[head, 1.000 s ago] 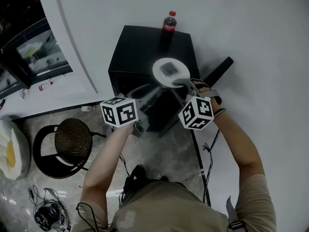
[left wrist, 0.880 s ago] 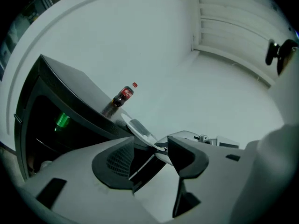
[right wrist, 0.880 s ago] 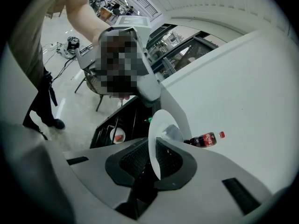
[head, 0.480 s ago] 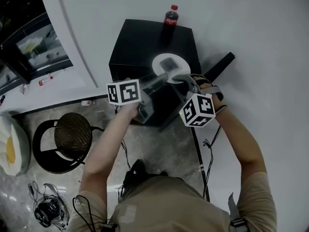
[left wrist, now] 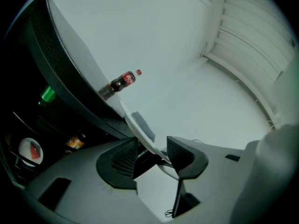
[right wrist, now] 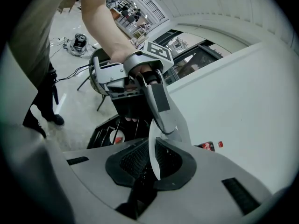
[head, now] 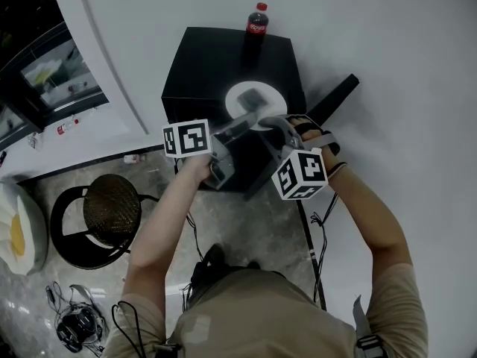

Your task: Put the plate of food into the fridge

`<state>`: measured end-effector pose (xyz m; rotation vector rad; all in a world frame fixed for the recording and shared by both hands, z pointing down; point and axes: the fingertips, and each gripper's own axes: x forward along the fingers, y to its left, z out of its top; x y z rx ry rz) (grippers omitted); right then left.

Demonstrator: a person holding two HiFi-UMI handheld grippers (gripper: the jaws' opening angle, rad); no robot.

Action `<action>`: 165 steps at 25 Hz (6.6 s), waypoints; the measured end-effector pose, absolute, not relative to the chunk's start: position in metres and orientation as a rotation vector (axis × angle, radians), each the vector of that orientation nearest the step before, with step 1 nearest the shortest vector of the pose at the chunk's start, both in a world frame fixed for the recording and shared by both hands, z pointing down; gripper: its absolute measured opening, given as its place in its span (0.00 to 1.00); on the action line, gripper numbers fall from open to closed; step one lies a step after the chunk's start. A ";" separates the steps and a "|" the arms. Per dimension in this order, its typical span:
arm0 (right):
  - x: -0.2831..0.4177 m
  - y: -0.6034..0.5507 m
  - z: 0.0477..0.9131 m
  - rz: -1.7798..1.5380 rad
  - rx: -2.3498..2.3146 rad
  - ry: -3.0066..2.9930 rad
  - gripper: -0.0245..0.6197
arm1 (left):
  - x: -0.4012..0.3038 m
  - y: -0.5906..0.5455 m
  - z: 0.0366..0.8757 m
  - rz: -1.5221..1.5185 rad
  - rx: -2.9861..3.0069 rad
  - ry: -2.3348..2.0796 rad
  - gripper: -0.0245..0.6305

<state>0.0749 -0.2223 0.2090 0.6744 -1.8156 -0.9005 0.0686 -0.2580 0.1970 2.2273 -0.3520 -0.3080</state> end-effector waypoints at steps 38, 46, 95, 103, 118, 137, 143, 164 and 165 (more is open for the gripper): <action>0.066 -0.205 0.219 -1.005 0.657 -1.789 0.10 | 0.058 -0.250 0.206 -0.505 2.010 -0.339 0.22; 0.059 -0.191 0.225 -1.029 0.633 -1.811 0.11 | 0.050 -0.236 0.207 -0.550 1.988 -0.349 0.20; 0.019 -0.079 0.283 -0.910 0.492 -1.996 0.13 | 0.001 -0.126 0.274 -0.689 1.707 -0.485 0.14; 0.024 -0.065 0.287 -0.843 0.547 -2.047 0.14 | 0.005 -0.111 0.280 -0.687 1.691 -0.490 0.14; 0.034 -0.018 0.308 -0.779 0.515 -2.095 0.14 | 0.015 -0.065 0.303 -0.666 1.650 -0.536 0.14; 0.058 0.036 0.332 -0.726 0.452 -2.166 0.14 | 0.038 -0.010 0.327 -0.647 1.616 -0.596 0.14; 0.066 0.053 0.345 -0.705 0.421 -2.168 0.14 | 0.046 0.006 0.339 -0.623 1.613 -0.604 0.14; 0.053 0.076 0.391 -0.565 0.361 -2.173 0.15 | 0.036 0.028 0.388 -0.524 1.583 -0.595 0.14; 0.051 0.075 0.392 -0.559 0.357 -2.173 0.15 | 0.034 0.027 0.389 -0.529 1.578 -0.593 0.14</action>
